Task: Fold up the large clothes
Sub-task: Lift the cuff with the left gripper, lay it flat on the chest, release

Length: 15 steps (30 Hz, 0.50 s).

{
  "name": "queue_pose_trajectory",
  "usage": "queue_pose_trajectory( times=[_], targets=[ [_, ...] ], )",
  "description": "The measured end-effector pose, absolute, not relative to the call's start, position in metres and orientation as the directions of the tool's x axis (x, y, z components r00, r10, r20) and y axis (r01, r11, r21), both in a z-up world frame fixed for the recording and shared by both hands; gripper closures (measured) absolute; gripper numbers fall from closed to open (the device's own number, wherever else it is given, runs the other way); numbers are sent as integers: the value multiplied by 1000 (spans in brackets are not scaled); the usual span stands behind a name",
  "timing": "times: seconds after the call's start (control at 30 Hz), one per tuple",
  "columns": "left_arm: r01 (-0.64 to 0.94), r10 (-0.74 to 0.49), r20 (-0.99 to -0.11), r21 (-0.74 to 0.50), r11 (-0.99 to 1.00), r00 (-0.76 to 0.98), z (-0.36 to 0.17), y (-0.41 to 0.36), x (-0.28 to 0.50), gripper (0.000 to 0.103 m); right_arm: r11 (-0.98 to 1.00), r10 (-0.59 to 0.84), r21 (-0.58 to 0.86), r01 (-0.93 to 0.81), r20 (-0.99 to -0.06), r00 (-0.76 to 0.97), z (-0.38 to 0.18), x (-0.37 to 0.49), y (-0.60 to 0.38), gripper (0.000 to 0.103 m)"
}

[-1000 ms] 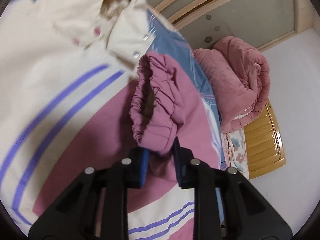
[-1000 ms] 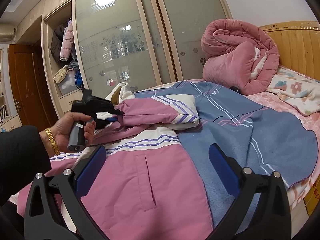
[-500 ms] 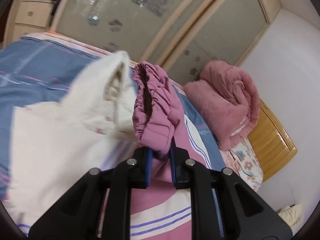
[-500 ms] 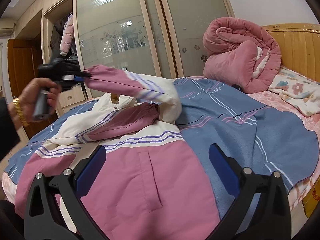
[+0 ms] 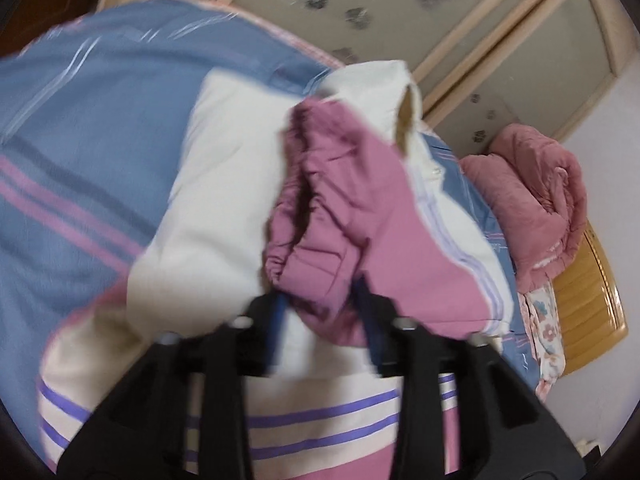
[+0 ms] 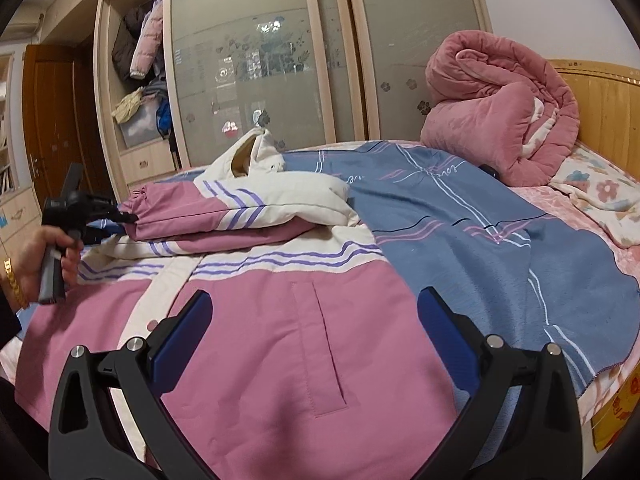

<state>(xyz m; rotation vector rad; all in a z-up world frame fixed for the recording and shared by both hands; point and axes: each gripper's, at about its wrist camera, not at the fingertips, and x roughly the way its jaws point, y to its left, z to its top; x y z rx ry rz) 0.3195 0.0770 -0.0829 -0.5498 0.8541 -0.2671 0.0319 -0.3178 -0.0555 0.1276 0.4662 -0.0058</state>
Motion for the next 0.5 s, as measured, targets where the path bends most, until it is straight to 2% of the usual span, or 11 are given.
queue_pose_trajectory(
  times=[0.03, 0.1, 0.17, 0.23, 0.3, 0.37, 0.43, 0.5],
  targets=[
    [-17, -440, -635, -581, 814, 636, -90, 81, 317, 43, 993, 23, 115, 33, -453, 891, -56, 33, -317, 1],
    [-20, -472, -603, -630, 776, 643, -94, 88, 310, 37, 993, 26, 111, 28, -461, 887, -58, 34, -316, 1],
    [-2, -450, -606, -598, 802, 655, -86, 90, 300, 24, 994, 29, 107, 24, -468, 883, -59, 35, -315, 1],
    [0, -376, -608, -526, 851, 700, -70, 93, 280, 2, 994, 38, 106, 15, -472, 881, -59, 34, -315, 1],
    [-44, -258, -591, -446, 894, 765, -52, 102, 246, 2, 995, 41, 104, 9, -469, 882, -59, 32, -314, 1],
    [-75, -182, -612, -370, 926, 770, -39, 103, 218, 2, 995, 43, 99, 4, -468, 883, -59, 30, -313, 1],
    [-114, -55, -624, -228, 967, 780, -25, 94, 178, 2, 996, 46, 90, -5, -462, 886, -58, 27, -310, 1],
    [-97, 41, -563, -70, 993, 825, -16, 73, 125, 2, 997, 53, 81, -19, -454, 890, -57, 23, -306, 1]
  ],
)
